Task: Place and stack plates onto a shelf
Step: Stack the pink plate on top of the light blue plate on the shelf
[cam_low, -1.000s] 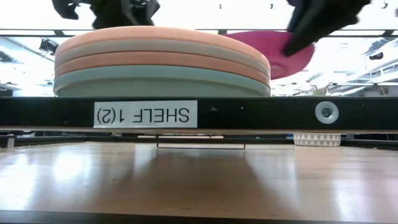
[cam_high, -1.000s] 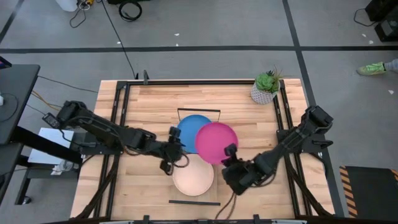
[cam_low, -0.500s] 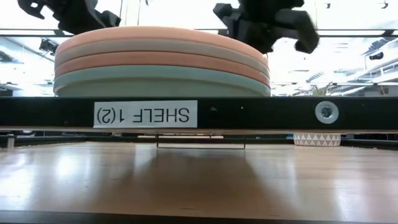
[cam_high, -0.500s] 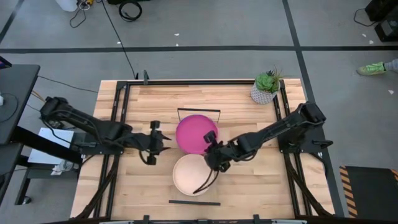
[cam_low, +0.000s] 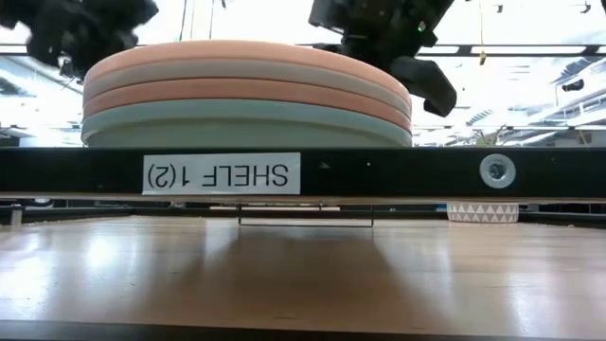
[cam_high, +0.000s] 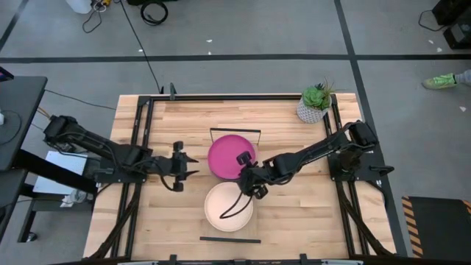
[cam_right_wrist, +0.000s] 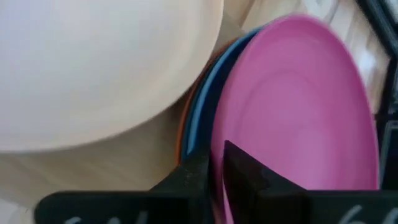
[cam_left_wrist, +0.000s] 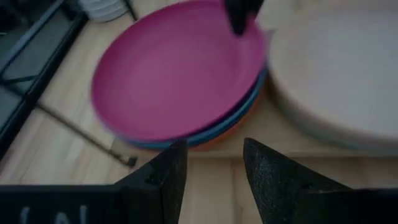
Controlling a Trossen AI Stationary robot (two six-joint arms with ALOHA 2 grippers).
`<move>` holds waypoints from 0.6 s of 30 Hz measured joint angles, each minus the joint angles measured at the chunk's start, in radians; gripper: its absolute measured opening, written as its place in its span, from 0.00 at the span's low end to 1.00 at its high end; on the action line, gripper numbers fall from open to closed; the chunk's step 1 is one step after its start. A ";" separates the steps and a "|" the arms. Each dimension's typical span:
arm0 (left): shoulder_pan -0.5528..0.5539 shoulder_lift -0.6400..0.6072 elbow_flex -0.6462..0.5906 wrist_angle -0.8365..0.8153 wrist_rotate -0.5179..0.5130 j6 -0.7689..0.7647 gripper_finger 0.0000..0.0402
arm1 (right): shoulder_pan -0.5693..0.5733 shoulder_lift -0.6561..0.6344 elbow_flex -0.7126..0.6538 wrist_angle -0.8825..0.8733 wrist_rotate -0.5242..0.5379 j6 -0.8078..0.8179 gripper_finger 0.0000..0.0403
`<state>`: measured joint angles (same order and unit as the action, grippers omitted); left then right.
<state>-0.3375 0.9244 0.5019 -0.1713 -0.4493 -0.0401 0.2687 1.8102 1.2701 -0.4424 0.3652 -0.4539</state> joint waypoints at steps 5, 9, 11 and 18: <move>0.047 -0.003 -0.121 0.127 -0.057 -0.034 0.41 | -0.011 0.005 0.000 -0.010 -0.022 0.040 0.23; 0.096 -0.002 -0.182 0.183 -0.061 -0.059 0.41 | 0.020 -0.018 0.000 -0.001 0.019 0.071 0.31; 0.124 -0.002 -0.214 0.235 -0.063 -0.061 0.41 | 0.041 -0.036 0.001 -0.016 0.070 0.093 0.34; 0.170 -0.002 -0.280 0.382 -0.050 -0.054 0.41 | 0.120 -0.114 0.000 -0.048 0.205 0.182 0.37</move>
<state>-0.1678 0.9226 0.2224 0.2102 -0.4989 -0.0940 0.3885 1.6965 1.2705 -0.4906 0.5706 -0.2718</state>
